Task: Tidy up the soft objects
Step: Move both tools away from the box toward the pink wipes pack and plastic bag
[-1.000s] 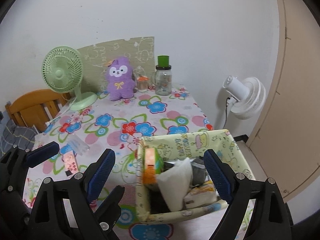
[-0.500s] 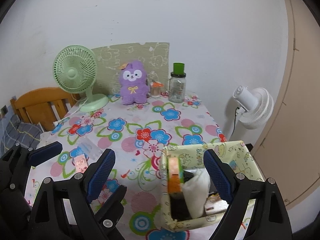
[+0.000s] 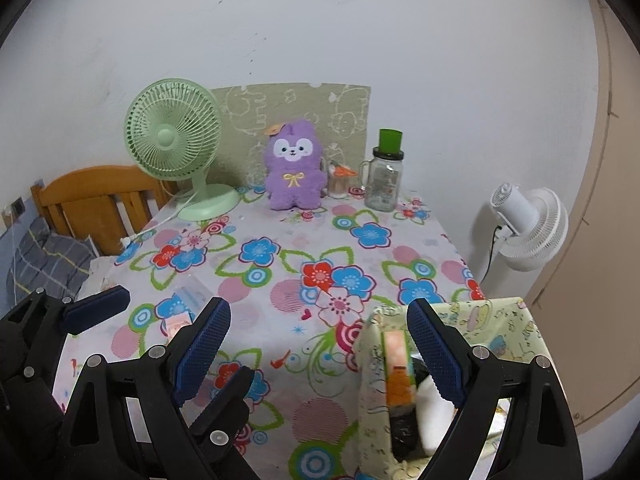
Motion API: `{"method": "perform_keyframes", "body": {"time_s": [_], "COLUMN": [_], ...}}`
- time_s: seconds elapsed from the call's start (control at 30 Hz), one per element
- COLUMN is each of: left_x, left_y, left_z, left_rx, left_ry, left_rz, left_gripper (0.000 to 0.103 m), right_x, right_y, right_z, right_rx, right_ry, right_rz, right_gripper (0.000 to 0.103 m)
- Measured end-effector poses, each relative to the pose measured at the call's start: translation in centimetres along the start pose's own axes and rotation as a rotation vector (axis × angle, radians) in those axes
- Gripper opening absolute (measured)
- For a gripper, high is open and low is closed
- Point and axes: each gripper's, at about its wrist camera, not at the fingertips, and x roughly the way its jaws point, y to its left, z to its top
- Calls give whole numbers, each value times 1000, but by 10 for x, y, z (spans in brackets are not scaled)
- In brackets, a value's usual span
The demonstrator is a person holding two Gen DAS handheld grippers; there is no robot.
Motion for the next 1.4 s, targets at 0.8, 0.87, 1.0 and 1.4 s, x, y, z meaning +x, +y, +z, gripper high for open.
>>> {"method": "perform_keyframes", "body": {"time_s": [0.8, 0.87, 1.0, 1.4], "left_x": [39, 46, 58, 96], "left_y": [61, 65, 73, 89], "left_z": [-10, -12, -17, -30], "left_rx": [-109, -116, -133, -158], "left_ry": [62, 77, 102, 187], "left_rz": [101, 110, 115, 135], "left_gripper": [98, 98, 98, 92], "right_x": [59, 66, 82, 120], "right_y": [41, 44, 51, 68], "right_z": [5, 4, 1, -9], "right_rx": [-20, -19, -11, -41], "right_ry": [21, 35, 63, 110], "right_rz": [71, 81, 109, 111], "right_gripper": [92, 92, 92, 92]}}
